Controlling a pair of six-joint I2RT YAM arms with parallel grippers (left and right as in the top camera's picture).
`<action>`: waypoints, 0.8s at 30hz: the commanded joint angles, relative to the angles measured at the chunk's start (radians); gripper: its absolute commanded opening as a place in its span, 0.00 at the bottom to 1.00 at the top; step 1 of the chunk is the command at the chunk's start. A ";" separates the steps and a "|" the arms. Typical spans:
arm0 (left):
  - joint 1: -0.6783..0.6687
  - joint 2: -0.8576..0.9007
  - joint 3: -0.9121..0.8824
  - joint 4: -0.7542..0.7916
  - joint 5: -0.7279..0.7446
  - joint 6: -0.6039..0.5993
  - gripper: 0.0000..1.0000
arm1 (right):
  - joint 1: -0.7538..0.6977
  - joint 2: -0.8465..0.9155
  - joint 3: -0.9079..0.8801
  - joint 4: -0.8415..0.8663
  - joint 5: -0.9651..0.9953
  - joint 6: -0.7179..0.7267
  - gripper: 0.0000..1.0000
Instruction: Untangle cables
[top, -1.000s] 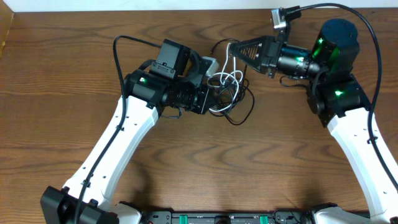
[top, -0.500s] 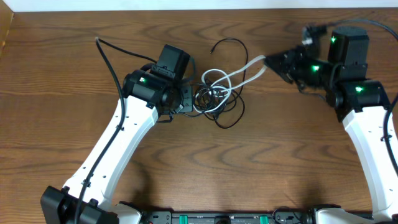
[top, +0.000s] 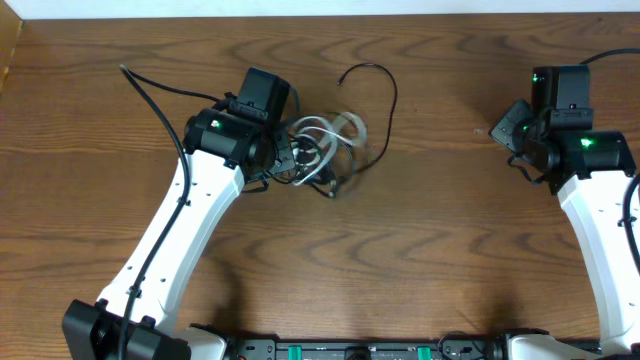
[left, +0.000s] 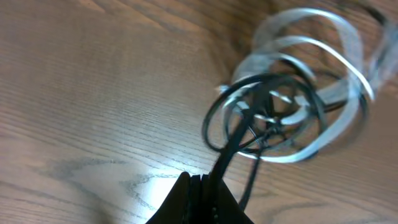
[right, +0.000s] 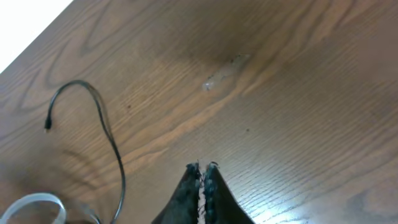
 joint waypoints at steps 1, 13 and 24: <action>0.003 0.004 -0.003 0.012 0.038 -0.007 0.08 | -0.003 -0.011 0.011 0.008 -0.167 -0.022 0.09; -0.006 0.004 -0.003 0.199 0.781 0.350 0.08 | 0.135 0.035 -0.001 0.047 -0.473 -0.247 0.71; -0.111 -0.076 0.032 0.262 0.914 0.459 0.07 | 0.230 0.191 -0.002 0.080 -0.478 -0.269 0.84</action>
